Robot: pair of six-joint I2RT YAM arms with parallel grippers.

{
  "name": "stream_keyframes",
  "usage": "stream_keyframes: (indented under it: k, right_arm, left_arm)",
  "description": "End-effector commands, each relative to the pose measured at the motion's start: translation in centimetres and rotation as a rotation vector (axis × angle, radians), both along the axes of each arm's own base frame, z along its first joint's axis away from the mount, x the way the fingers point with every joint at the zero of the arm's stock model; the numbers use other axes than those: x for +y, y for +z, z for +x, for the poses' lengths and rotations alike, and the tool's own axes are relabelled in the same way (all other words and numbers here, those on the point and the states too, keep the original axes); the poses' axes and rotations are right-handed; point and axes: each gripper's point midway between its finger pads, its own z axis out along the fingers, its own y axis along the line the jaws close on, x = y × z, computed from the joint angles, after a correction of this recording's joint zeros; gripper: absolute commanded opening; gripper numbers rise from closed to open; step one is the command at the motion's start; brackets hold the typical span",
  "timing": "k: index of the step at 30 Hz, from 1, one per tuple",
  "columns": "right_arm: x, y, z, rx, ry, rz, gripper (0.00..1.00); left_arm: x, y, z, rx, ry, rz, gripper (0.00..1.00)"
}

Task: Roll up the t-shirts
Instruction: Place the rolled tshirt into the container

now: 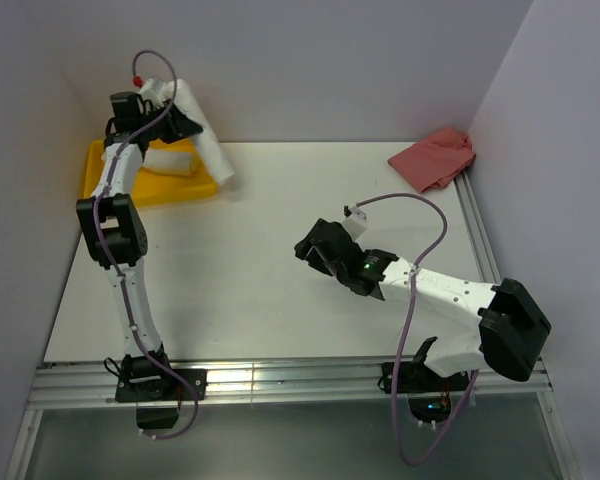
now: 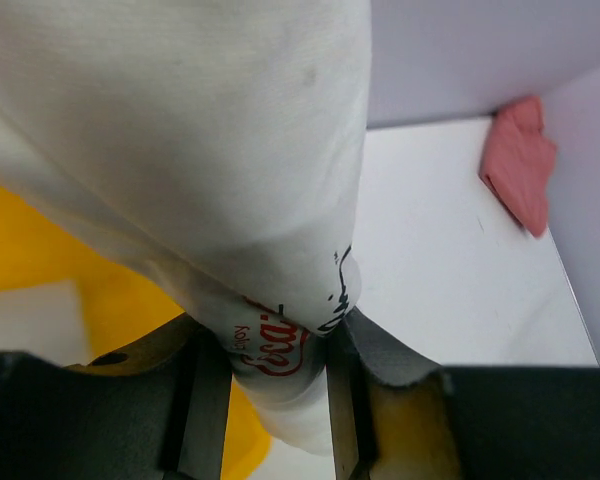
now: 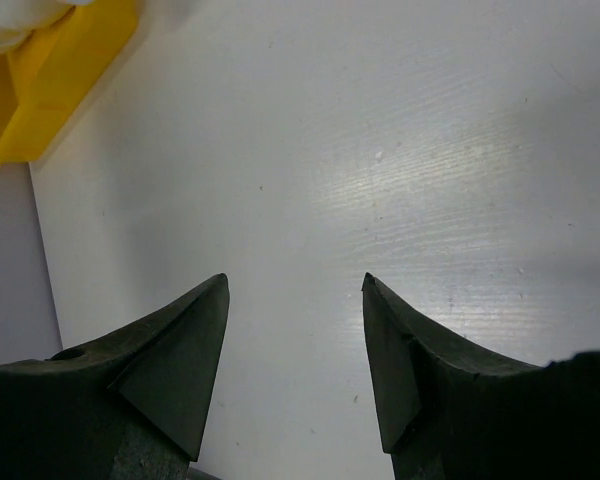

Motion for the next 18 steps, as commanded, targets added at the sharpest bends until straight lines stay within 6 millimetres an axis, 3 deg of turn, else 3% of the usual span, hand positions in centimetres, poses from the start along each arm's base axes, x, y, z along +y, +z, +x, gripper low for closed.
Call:
stream_keyframes:
  k: [1, 6, 9, 13, 18]
  right_arm:
    - [-0.6, 0.4, 0.0, -0.025, -0.029, -0.007, 0.63]
    - [0.0, -0.2, 0.3, -0.011, -0.017, -0.02, 0.63]
    - [0.4, -0.7, 0.3, 0.0, -0.003, -0.03, 0.63]
    - [0.8, -1.2, 0.4, 0.006, 0.008, -0.027, 0.63]
    - [1.2, -1.8, 0.4, 0.018, 0.016, -0.032, 0.63]
  left_arm:
    - [4.8, 3.0, 1.2, -0.106, 0.069, -0.066, 0.0]
    - [8.3, 1.7, 0.9, -0.103, 0.125, -0.049, 0.0]
    - [10.4, -0.4, 0.1, -0.072, 0.167, -0.045, 0.0]
    - [12.1, -1.6, -0.8, -0.081, 0.219, -0.039, 0.0]
    - [12.7, -3.1, -2.5, -0.077, 0.286, -0.027, 0.0]
